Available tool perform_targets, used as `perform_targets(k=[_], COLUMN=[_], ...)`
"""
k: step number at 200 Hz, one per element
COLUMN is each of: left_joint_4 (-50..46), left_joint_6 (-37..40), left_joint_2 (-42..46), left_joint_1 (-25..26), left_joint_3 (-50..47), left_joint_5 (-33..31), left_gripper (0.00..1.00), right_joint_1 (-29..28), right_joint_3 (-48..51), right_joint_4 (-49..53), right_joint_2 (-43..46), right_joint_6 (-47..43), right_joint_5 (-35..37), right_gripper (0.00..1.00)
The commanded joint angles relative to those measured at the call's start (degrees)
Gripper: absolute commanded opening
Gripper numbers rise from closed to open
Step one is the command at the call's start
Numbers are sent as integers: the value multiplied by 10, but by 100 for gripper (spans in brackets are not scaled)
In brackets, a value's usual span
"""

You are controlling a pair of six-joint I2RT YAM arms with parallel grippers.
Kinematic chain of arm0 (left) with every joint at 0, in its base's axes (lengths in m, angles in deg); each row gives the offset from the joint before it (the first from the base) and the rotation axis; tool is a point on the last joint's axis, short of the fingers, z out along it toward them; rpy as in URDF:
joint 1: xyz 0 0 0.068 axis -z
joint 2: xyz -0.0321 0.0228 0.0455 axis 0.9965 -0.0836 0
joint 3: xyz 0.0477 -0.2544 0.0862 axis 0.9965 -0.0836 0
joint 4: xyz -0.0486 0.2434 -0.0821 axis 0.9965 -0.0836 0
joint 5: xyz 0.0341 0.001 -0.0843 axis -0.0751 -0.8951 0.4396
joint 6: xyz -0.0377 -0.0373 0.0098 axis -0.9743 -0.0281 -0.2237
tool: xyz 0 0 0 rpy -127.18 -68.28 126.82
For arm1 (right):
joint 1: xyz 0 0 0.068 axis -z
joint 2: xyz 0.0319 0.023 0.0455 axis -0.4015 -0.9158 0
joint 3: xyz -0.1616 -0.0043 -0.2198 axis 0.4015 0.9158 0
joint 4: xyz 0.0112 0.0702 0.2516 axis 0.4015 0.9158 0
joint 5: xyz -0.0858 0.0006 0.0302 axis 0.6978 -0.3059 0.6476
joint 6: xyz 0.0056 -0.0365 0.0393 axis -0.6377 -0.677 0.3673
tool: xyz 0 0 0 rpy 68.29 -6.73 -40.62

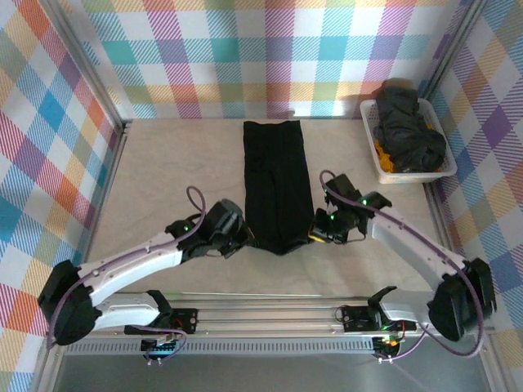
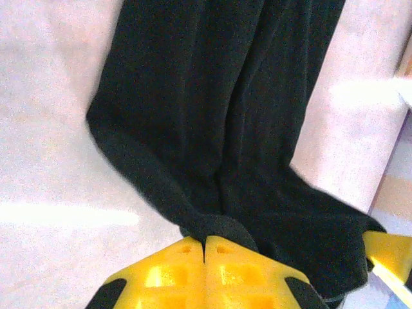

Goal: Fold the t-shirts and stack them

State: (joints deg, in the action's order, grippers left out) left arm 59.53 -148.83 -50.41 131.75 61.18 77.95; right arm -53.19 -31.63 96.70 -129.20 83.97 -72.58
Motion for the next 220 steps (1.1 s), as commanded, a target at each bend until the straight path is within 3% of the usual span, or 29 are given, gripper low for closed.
perform_targets(k=[1, 76, 154, 164, 169, 174, 181, 189, 193, 201, 220], left_joint_4=[-1, 34, -11, -30, -36, -38, -42, -47, -49, -50, -26], left_joint_6=[64, 145, 191, 195, 197, 197, 197, 200, 203, 207, 189], left_joint_2=[-39, -230, -453, -472, -478, -479, -478, -467, -457, -431, -359], left_joint_1=[-51, -179, -239, -242, -243, -243, -243, -242, -240, -236, -223], left_joint_3=[63, 231, 417, 440, 447, 450, 452, 451, 447, 432, 346], left_joint_5=[24, 92, 119, 116, 114, 114, 110, 101, 96, 81, 67], left_gripper=[0, 0, 0, 0, 6, 18, 36, 49, 65, 86, 87], right_joint_1=[34, 117, 157, 159, 161, 162, 165, 167, 167, 167, 167], right_joint_3=[-60, -271, -476, -509, -522, -534, -545, -550, -549, -540, -478], right_joint_4=[-15, -27, -3, 14, 23, 30, 37, 40, 40, 37, 17], right_joint_2=[-51, -252, -493, -519, -528, -534, -536, -528, -520, -500, -435], right_joint_6=[-38, -80, -103, -112, -116, -121, -126, -136, -142, -151, -160], right_joint_5=[-14, -58, -111, -106, -102, -99, -92, -84, -80, -71, -60], right_gripper=[0, 0, 0, 17, 27, 34, 40, 46, 48, 52, 62])
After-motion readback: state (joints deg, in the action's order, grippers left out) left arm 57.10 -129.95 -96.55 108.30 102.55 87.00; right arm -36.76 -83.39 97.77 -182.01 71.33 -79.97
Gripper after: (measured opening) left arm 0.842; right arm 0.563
